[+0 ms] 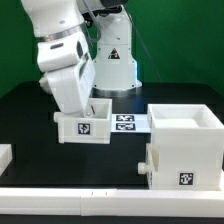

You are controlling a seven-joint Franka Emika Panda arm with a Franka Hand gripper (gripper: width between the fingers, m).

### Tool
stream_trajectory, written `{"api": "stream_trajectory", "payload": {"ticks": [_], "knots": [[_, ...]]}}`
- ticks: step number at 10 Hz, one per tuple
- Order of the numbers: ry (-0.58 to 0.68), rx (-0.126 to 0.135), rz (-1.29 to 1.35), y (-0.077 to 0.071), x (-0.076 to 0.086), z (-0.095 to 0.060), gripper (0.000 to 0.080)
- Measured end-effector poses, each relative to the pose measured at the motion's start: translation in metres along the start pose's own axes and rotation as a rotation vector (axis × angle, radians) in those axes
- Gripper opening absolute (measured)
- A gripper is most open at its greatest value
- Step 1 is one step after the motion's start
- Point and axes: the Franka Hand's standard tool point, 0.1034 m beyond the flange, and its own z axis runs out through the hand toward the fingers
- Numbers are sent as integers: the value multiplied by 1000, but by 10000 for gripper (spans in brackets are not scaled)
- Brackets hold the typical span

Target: Assemble drawer

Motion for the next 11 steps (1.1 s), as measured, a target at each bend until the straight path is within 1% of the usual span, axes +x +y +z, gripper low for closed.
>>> {"api": "stream_trajectory", "payload": {"ticks": [1, 2, 3, 4, 6, 8, 9, 10, 11], "knots": [[26, 17, -15, 17, 15, 1, 34], [53, 18, -33, 37, 28, 2, 34], [73, 8, -47, 54, 38, -1, 34], [88, -9, -64, 65, 47, -4, 34], [88, 0, -57, 59, 44, 0, 34], [88, 1, -58, 59, 44, 0, 34], [87, -4, -60, 60, 43, 0, 34], [78, -49, -66, 66, 36, -1, 34], [76, -66, -51, 67, 35, 1, 34]]}}
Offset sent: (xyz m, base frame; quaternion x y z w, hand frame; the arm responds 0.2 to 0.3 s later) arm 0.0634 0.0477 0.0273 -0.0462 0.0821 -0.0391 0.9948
